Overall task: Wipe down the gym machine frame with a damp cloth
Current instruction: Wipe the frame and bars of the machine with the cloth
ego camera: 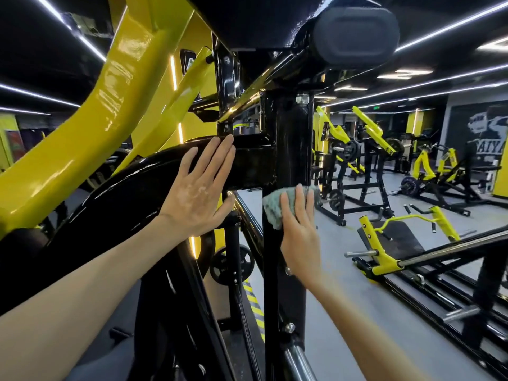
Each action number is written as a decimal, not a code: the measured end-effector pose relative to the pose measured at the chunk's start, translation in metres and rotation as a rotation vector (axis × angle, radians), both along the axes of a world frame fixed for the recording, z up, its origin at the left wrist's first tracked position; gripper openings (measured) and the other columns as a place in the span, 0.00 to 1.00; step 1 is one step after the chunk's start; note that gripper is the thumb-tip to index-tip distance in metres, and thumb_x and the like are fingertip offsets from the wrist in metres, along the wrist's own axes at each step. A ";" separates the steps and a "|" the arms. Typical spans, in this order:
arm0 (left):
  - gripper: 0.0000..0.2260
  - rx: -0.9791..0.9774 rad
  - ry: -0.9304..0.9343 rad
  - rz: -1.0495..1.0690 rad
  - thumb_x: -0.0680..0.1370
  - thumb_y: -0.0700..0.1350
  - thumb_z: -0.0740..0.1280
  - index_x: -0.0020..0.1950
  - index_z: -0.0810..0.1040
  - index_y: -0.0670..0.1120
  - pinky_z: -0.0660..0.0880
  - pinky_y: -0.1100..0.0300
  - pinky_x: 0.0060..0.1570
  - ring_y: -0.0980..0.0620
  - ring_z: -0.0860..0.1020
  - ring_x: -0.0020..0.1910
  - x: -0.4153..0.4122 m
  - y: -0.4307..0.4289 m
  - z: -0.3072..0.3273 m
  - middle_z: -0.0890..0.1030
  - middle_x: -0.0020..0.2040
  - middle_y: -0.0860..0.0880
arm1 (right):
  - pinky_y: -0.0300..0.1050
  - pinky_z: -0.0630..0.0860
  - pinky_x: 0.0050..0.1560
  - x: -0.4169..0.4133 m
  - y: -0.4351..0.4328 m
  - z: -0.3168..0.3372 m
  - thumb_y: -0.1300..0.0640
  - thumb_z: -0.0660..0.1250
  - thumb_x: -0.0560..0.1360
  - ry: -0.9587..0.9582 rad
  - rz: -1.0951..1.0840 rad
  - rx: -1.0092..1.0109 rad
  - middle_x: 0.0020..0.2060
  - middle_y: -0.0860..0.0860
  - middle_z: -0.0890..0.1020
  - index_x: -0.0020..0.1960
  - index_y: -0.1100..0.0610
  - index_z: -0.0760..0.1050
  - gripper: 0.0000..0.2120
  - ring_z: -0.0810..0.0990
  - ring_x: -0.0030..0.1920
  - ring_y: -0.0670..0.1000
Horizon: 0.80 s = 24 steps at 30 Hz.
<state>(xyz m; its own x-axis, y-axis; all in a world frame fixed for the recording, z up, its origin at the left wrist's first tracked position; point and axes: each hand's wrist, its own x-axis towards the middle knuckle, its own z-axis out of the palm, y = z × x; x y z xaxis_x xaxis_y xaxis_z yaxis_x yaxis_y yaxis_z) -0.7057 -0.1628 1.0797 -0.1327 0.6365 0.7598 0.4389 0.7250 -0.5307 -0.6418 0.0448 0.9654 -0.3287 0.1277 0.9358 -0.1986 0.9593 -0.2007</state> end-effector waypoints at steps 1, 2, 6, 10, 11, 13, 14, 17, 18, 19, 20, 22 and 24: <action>0.37 0.005 -0.001 -0.005 0.79 0.59 0.52 0.81 0.50 0.39 0.49 0.44 0.77 0.43 0.49 0.80 0.000 0.000 0.000 0.48 0.82 0.42 | 0.70 0.62 0.68 -0.003 0.002 0.032 0.59 0.52 0.79 0.031 -0.005 0.013 0.77 0.60 0.57 0.77 0.58 0.60 0.25 0.50 0.76 0.66; 0.36 0.008 -0.002 -0.010 0.79 0.59 0.52 0.81 0.50 0.39 0.49 0.44 0.77 0.43 0.49 0.80 0.001 0.001 0.000 0.48 0.82 0.43 | 0.69 0.58 0.70 -0.006 0.004 0.063 0.59 0.51 0.79 0.066 -0.018 0.039 0.77 0.62 0.58 0.77 0.60 0.60 0.25 0.49 0.76 0.66; 0.36 0.009 -0.008 0.000 0.79 0.59 0.53 0.81 0.49 0.40 0.48 0.45 0.77 0.44 0.47 0.81 0.000 0.000 -0.001 0.47 0.82 0.43 | 0.70 0.55 0.73 -0.013 0.006 0.141 0.62 0.50 0.79 0.104 -0.078 0.089 0.77 0.64 0.56 0.78 0.61 0.58 0.27 0.47 0.76 0.69; 0.36 0.006 -0.001 0.014 0.80 0.59 0.52 0.81 0.49 0.40 0.48 0.44 0.77 0.44 0.47 0.81 0.000 0.000 -0.001 0.47 0.82 0.43 | 0.68 0.57 0.73 -0.012 0.001 0.109 0.58 0.50 0.81 0.116 -0.079 0.071 0.78 0.61 0.56 0.78 0.59 0.58 0.26 0.46 0.77 0.63; 0.36 0.006 -0.001 0.014 0.79 0.59 0.52 0.81 0.49 0.40 0.48 0.44 0.77 0.44 0.47 0.81 0.000 0.000 -0.001 0.47 0.82 0.43 | 0.68 0.58 0.73 -0.010 0.000 0.089 0.57 0.50 0.81 0.122 -0.073 0.060 0.78 0.61 0.56 0.78 0.59 0.59 0.26 0.46 0.77 0.62; 0.36 0.006 0.000 0.018 0.79 0.59 0.53 0.81 0.49 0.39 0.49 0.44 0.77 0.44 0.47 0.81 0.000 0.000 -0.001 0.47 0.82 0.43 | 0.67 0.60 0.72 -0.007 0.000 0.037 0.59 0.52 0.81 0.101 -0.052 0.024 0.78 0.59 0.56 0.78 0.57 0.59 0.25 0.46 0.78 0.61; 0.36 0.007 0.003 0.020 0.79 0.59 0.53 0.81 0.49 0.39 0.49 0.44 0.77 0.44 0.47 0.81 0.000 0.000 -0.001 0.47 0.82 0.43 | 0.68 0.63 0.70 -0.004 -0.001 0.010 0.60 0.52 0.80 0.073 -0.045 0.004 0.78 0.58 0.56 0.77 0.57 0.59 0.25 0.48 0.78 0.62; 0.36 0.011 0.000 0.019 0.79 0.59 0.53 0.81 0.50 0.39 0.49 0.44 0.77 0.44 0.47 0.81 0.001 0.001 0.000 0.47 0.82 0.42 | 0.71 0.71 0.62 0.007 -0.004 -0.065 0.60 0.51 0.79 -0.029 -0.046 0.005 0.78 0.57 0.56 0.77 0.57 0.60 0.26 0.49 0.78 0.62; 0.36 0.013 -0.002 0.017 0.79 0.59 0.53 0.81 0.50 0.39 0.49 0.44 0.77 0.44 0.48 0.81 0.001 0.001 0.000 0.47 0.82 0.42 | 0.70 0.71 0.61 0.010 -0.003 -0.079 0.60 0.50 0.78 -0.048 -0.048 0.022 0.79 0.54 0.54 0.77 0.56 0.59 0.26 0.49 0.78 0.61; 0.36 0.013 -0.005 0.015 0.79 0.59 0.53 0.81 0.50 0.39 0.49 0.44 0.77 0.44 0.48 0.81 0.001 0.001 0.000 0.47 0.82 0.42 | 0.70 0.72 0.61 0.011 -0.002 -0.086 0.61 0.50 0.78 -0.059 -0.048 0.032 0.79 0.52 0.53 0.77 0.55 0.58 0.27 0.48 0.79 0.60; 0.36 0.012 -0.007 0.013 0.79 0.59 0.53 0.81 0.50 0.39 0.49 0.44 0.77 0.43 0.48 0.81 0.000 0.001 0.000 0.47 0.82 0.42 | 0.70 0.72 0.61 0.012 0.000 -0.084 0.60 0.50 0.78 -0.062 -0.042 0.038 0.79 0.51 0.53 0.77 0.54 0.57 0.27 0.48 0.79 0.59; 0.37 0.009 -0.009 0.013 0.79 0.59 0.53 0.81 0.50 0.39 0.49 0.44 0.77 0.43 0.47 0.81 0.000 0.001 0.000 0.47 0.82 0.42 | 0.71 0.70 0.62 0.010 0.002 -0.057 0.60 0.51 0.79 -0.053 -0.012 0.068 0.78 0.53 0.54 0.78 0.53 0.57 0.27 0.47 0.79 0.59; 0.37 0.003 -0.010 0.019 0.79 0.59 0.53 0.81 0.50 0.39 0.49 0.44 0.77 0.43 0.47 0.81 0.000 0.000 -0.001 0.47 0.82 0.42 | 0.70 0.63 0.68 0.004 0.005 -0.007 0.61 0.52 0.78 -0.013 0.016 0.130 0.77 0.56 0.56 0.77 0.55 0.60 0.27 0.48 0.78 0.61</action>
<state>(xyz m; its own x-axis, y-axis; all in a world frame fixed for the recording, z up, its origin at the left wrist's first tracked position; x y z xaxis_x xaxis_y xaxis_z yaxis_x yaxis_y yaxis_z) -0.7062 -0.1625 1.0792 -0.1520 0.6315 0.7604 0.4305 0.7348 -0.5242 -0.6373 0.0494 0.9583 -0.3417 0.0003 0.9398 -0.2125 0.9741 -0.0775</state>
